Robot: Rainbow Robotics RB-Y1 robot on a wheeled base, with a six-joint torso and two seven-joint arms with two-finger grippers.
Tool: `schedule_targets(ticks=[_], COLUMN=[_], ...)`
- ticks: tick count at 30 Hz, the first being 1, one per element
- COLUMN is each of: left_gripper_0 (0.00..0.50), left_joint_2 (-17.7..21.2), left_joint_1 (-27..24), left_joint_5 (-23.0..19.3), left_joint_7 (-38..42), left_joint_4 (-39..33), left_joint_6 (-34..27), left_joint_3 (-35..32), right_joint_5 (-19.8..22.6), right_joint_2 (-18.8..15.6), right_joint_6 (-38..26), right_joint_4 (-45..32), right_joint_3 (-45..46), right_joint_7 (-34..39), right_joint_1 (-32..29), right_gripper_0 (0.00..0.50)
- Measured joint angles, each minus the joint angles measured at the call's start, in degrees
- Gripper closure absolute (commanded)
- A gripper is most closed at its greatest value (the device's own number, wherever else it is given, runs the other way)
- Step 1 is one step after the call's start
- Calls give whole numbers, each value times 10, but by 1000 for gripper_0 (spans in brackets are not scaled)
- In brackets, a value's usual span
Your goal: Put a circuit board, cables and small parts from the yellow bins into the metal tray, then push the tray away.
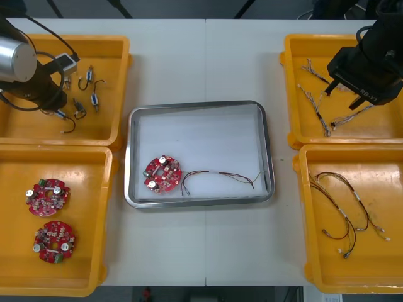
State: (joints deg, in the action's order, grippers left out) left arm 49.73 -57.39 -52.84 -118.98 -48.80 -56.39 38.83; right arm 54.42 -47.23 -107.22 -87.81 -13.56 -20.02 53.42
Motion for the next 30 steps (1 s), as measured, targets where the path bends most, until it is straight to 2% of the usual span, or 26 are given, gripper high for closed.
schedule_targets(ticks=[1, 3, 6, 11, 22, 27, 30], left_gripper_0=[108, 231, 385, 500, 500, 500, 500], left_joint_2=[0, 0, -2, -2, -2, -2, -2], left_joint_1=[0, 0, 0, -1, -3, -6, -13], left_joint_5=[0, 0, -2, -12, -28, -38, -43], left_joint_7=[0, 0, 0, 0, 0, 0, 0], left_joint_4=[0, 1, 9, 22, 26, 27, 28], left_joint_6=[0, 1, 8, 15, 19, 24, 24], left_joint_3=[0, 0, 0, 0, 0, 0, 0], right_joint_5=[-5, -12, -20, -31, -70, -79, -80], right_joint_2=[0, 0, 0, 0, 0, 6, 12], right_joint_6=[4, 14, 36, 76, 169, 205, 226], right_joint_4=[13, 45, 113, 206, 293, 344, 366], right_joint_3=[0, 0, 0, 0, 0, 0, 0], right_joint_7=[3, 6, 6, 6, -3, -72, -75], right_joint_1=[0, 1, 8, 22, 26, 26, 26], right_gripper_0=[0, 0, 0, 0, 0, 0, 0])
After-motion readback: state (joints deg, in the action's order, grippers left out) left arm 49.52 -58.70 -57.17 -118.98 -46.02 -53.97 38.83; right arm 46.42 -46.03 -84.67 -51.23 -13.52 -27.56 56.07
